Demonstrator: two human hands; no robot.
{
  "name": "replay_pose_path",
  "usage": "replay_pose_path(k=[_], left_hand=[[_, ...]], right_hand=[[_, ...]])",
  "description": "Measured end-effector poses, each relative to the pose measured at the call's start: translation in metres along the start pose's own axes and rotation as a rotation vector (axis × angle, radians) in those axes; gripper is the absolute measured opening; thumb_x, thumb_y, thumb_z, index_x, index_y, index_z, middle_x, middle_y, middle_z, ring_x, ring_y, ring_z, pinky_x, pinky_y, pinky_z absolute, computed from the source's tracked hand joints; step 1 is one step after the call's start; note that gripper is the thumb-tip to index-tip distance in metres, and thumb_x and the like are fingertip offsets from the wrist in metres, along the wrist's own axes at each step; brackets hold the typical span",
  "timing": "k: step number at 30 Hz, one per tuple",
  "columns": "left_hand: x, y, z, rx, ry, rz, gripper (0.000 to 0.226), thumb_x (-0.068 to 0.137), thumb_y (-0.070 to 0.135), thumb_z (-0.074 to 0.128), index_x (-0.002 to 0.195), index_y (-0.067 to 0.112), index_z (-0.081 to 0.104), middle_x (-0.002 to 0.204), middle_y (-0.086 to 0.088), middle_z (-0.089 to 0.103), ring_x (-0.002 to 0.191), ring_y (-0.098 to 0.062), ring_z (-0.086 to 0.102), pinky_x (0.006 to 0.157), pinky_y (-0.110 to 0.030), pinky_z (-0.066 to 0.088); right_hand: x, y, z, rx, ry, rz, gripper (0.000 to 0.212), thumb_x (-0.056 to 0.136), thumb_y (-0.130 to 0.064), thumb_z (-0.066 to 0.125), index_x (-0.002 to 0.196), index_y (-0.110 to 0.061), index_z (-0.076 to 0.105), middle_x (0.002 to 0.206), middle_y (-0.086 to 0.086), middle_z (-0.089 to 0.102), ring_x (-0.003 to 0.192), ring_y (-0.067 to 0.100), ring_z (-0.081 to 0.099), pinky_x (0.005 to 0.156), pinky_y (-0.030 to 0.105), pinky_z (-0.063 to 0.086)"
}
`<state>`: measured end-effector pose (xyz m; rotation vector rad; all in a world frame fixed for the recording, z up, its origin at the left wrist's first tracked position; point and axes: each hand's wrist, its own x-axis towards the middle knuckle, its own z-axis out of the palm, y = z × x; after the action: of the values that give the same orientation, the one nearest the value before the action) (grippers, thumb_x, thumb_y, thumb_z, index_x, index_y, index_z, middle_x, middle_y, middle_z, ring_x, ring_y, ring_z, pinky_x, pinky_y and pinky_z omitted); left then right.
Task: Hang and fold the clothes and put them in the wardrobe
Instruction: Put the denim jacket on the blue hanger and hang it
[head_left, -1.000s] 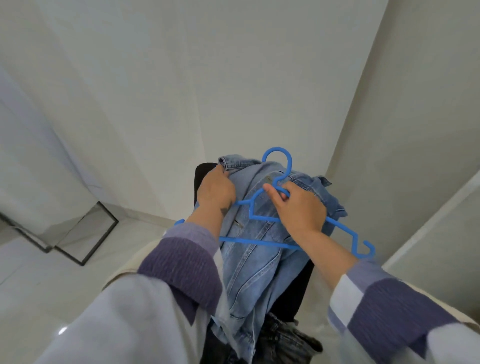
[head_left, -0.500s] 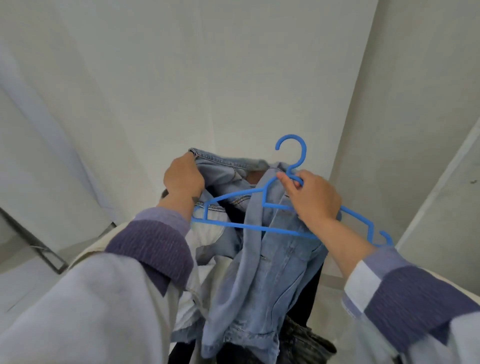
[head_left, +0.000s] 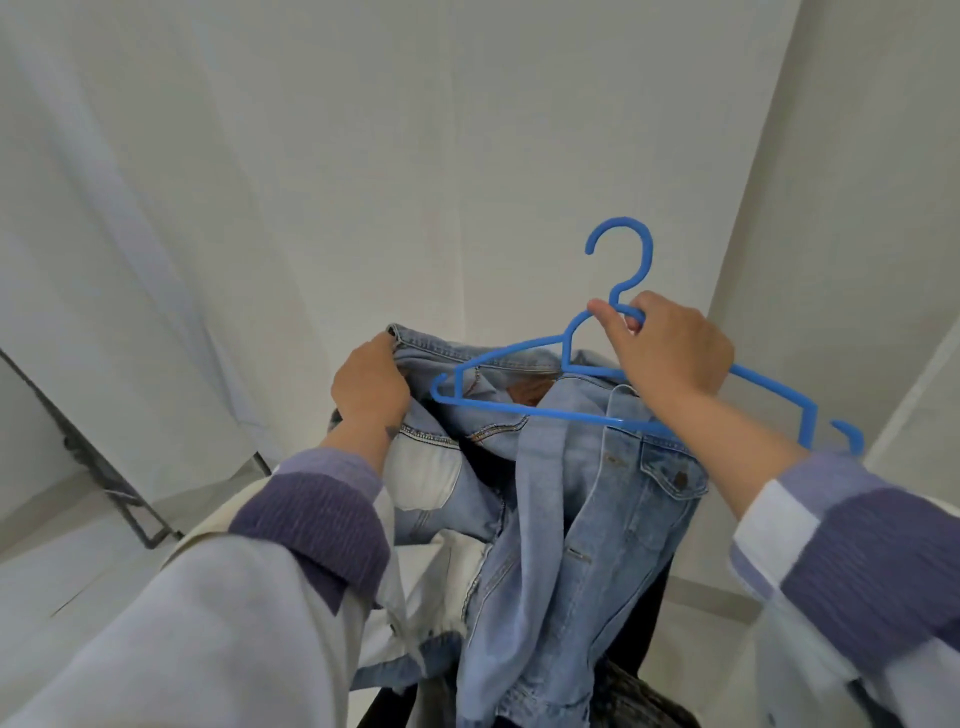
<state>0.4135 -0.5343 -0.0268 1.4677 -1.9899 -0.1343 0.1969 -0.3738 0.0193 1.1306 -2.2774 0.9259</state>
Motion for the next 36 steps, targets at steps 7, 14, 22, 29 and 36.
replay_pose_path(k=[7,14,22,29,36], left_hand=[[-0.005,0.021,-0.006,-0.092,0.009,-0.012,0.019,0.089,0.012,0.047,0.106,0.009,0.055,0.104,-0.016,0.062,0.092,-0.037,0.058,0.067,-0.033,0.039],[-0.024,0.037,-0.012,-0.118,0.06,0.058,0.015,0.088,0.015,0.049,0.101,0.009,0.054,0.098,-0.012,0.063,0.087,-0.033,0.058,0.064,-0.031,0.035],[-0.052,0.04,-0.019,-0.194,0.054,0.234,0.017,0.09,0.038,0.052,0.089,0.021,0.057,0.082,0.0,0.067,0.08,-0.023,0.061,0.061,-0.028,0.036],[-0.027,0.01,-0.013,-0.025,0.251,0.242,0.018,0.086,0.027,0.046,0.097,0.017,0.057,0.098,-0.001,0.06,0.093,-0.023,0.053,0.076,-0.038,0.041],[0.02,0.04,-0.026,0.251,0.034,0.446,0.024,0.1,0.033,0.036,0.1,0.016,0.053,0.105,-0.005,0.062,0.099,-0.029,0.054,0.083,-0.041,0.035]], right_hand=[[-0.026,-0.01,0.034,-0.093,-0.106,0.018,0.052,0.089,-0.067,0.032,0.082,-0.019,0.05,0.065,0.0,0.052,0.06,0.025,0.052,0.05,0.027,0.028],[-0.051,-0.044,0.088,0.022,-0.231,0.222,0.054,0.091,-0.065,0.028,0.086,-0.017,0.054,0.069,0.001,0.058,0.057,0.022,0.048,0.046,0.025,0.028],[-0.024,-0.061,0.102,0.311,-0.22,0.355,0.046,0.092,-0.06,0.035,0.085,-0.019,0.055,0.088,0.007,0.066,0.081,0.03,0.059,0.061,0.031,0.035],[0.005,-0.07,0.075,0.534,-0.178,0.192,0.047,0.092,-0.051,0.044,0.059,-0.019,0.039,0.064,-0.003,0.054,0.066,0.023,0.05,0.049,0.029,0.026],[0.017,-0.062,0.049,0.558,-0.156,0.039,0.038,0.093,-0.046,0.047,0.066,-0.021,0.048,0.061,-0.004,0.052,0.06,0.017,0.049,0.05,0.03,0.034]])
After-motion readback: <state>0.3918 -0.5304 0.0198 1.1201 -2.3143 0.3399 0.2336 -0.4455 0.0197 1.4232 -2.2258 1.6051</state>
